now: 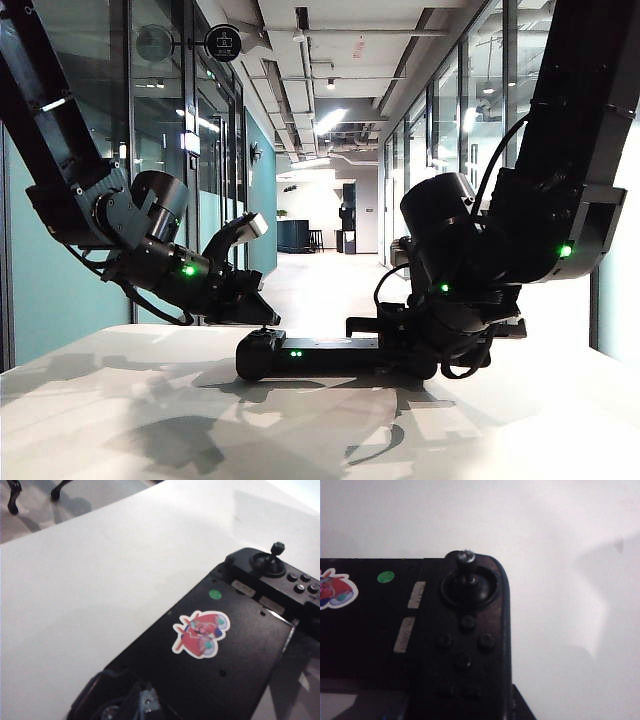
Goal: Push the left joystick on the remote control sitting on the white table forward to make the robot dog walk in a straight line until it approaches the door.
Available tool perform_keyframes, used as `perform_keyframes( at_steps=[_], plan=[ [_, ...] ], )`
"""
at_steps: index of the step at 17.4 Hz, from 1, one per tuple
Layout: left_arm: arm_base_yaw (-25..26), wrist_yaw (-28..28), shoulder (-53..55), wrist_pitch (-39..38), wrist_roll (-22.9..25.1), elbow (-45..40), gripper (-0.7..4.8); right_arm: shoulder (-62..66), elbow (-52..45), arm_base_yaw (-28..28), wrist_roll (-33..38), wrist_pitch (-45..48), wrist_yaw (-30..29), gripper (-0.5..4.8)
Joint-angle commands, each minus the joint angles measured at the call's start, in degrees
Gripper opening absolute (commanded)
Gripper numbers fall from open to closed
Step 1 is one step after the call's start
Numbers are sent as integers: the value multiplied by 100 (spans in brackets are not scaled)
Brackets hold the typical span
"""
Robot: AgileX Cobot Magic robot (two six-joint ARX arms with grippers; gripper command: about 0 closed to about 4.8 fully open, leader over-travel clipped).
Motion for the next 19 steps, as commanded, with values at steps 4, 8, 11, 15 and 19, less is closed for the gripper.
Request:
perform_keyframes(
  at_steps=[4, 8, 11, 15, 19],
  plan=[
    [17, -170, 61, 181, 0, 7, -6, -33, 20, 11, 0, 160, 31, 147],
    [17, -170, 61, 184, 0, 7, -6, -33, 20, 11, 0, 146, 31, 147],
    [17, -170, 61, 181, 0, 7, -6, -33, 20, 11, 0, 31, 31, 147],
    [17, -170, 61, 179, 0, 7, -6, -33, 20, 11, 0, 24, 33, 148],
    [17, -170, 61, 177, 0, 7, -6, -33, 22, 11, 0, 63, 35, 148]
  ],
)
